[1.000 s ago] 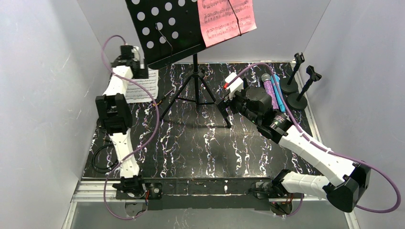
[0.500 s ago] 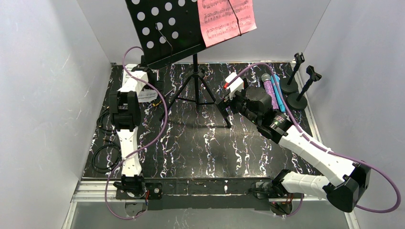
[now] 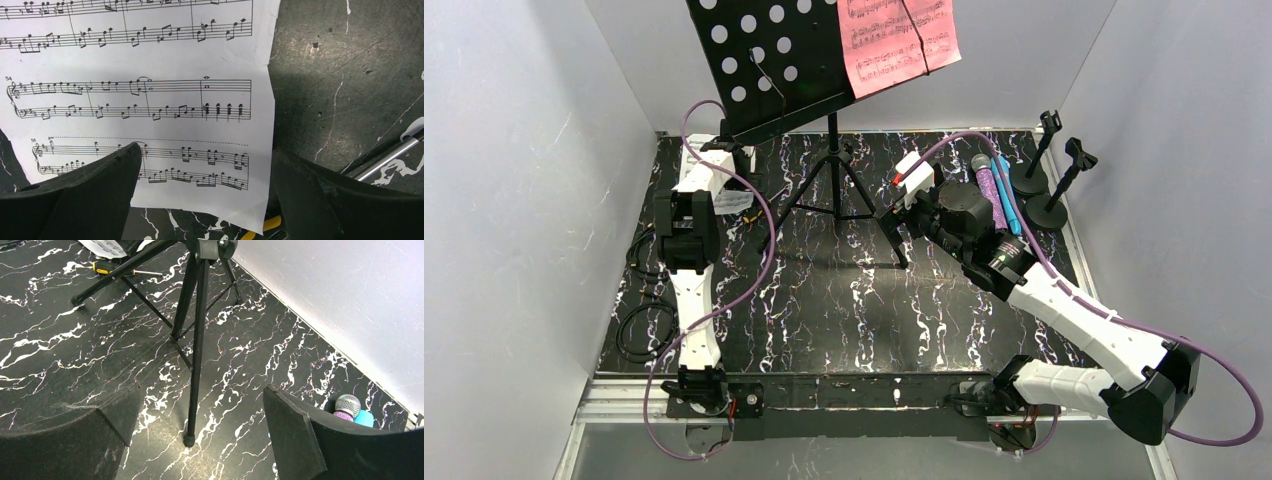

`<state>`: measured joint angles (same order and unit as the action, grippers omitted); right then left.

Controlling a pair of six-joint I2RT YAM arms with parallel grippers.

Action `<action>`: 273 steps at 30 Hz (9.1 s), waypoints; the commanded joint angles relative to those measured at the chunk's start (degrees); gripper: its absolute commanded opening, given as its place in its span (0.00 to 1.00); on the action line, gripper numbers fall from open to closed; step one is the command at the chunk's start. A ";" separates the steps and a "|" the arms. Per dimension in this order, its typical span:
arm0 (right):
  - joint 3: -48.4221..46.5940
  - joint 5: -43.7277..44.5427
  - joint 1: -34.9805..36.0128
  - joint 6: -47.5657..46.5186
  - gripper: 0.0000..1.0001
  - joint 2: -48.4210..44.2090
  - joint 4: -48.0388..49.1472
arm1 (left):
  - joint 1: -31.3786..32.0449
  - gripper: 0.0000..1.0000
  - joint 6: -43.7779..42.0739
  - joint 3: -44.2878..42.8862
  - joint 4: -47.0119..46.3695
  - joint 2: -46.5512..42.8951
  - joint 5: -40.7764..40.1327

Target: Pack up the instrument practice props

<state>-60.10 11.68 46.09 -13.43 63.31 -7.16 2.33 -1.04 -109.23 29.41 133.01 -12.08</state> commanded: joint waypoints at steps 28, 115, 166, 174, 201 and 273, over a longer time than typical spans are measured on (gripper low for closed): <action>0.86 -6.39 -1.61 5.02 0.99 5.16 6.62 | -1.62 0.98 8.79 8.75 2.65 -18.46 5.70; 2.92 27.93 2.62 20.01 0.99 2.62 6.59 | 20.78 0.95 32.39 8.56 -0.83 -67.29 38.45; -66.93 -1.54 -19.86 16.97 0.89 21.75 -28.40 | 35.11 0.76 34.40 -26.15 -2.94 -32.34 18.29; -68.07 -4.54 -20.09 18.00 0.77 23.38 -27.25 | 35.11 0.74 36.28 -26.86 -3.12 -30.63 20.24; -67.75 -6.66 -20.92 17.76 0.50 23.92 -24.65 | 35.09 0.40 37.33 -21.05 -13.00 -31.40 20.69; -45.32 -3.06 -20.98 8.31 0.99 4.14 -12.36 | 35.11 0.00 18.88 6.55 29.01 -86.82 2.55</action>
<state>-109.54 6.72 25.15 -2.15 71.57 -24.77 37.26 14.11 -106.67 51.46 46.37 -9.47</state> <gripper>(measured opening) 0.963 0.008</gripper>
